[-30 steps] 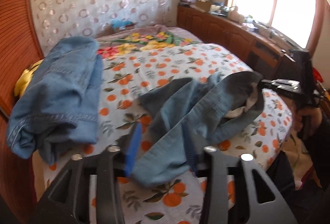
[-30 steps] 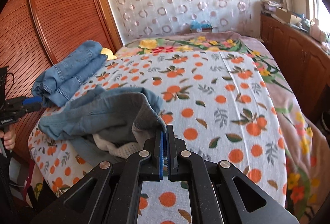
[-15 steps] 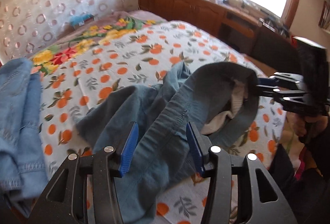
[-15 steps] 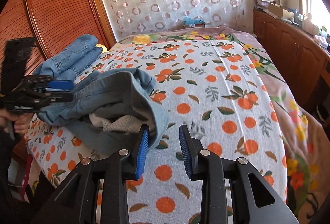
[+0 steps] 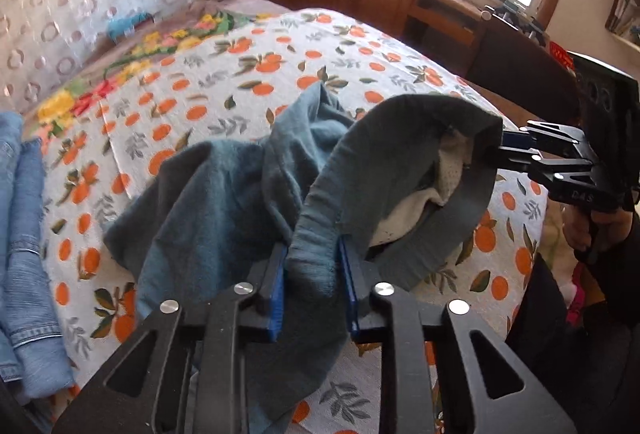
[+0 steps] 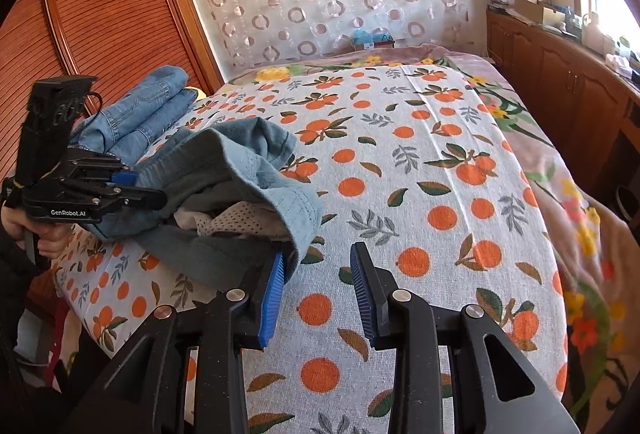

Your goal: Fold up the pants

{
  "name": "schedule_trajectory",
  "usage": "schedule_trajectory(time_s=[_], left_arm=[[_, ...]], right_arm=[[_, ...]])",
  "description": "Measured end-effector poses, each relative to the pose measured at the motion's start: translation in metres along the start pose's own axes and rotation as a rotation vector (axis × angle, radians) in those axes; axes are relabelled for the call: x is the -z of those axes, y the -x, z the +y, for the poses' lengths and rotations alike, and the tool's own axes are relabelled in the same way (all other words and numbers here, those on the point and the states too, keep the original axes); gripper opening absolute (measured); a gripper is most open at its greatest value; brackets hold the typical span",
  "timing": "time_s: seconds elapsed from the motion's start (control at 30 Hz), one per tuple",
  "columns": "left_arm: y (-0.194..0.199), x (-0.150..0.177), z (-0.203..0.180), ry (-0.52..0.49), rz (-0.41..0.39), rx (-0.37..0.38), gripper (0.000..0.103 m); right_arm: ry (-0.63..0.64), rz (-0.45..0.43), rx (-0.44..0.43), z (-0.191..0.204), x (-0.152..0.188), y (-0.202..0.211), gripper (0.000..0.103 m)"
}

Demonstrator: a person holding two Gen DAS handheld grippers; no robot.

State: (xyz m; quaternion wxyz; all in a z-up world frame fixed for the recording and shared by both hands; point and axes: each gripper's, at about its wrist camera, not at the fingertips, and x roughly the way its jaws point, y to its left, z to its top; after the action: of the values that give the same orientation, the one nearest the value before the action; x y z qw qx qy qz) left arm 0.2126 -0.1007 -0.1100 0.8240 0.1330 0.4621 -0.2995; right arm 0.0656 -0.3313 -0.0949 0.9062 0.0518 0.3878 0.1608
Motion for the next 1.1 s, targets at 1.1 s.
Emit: schedule_trajectory(time_s=[1.1], left_arm=[[0.166, -0.031, 0.070, 0.278, -0.481, -0.424, 0.012]], right_arm=[[0.021, 0.029, -0.165, 0.071, -0.018, -0.060, 0.043]])
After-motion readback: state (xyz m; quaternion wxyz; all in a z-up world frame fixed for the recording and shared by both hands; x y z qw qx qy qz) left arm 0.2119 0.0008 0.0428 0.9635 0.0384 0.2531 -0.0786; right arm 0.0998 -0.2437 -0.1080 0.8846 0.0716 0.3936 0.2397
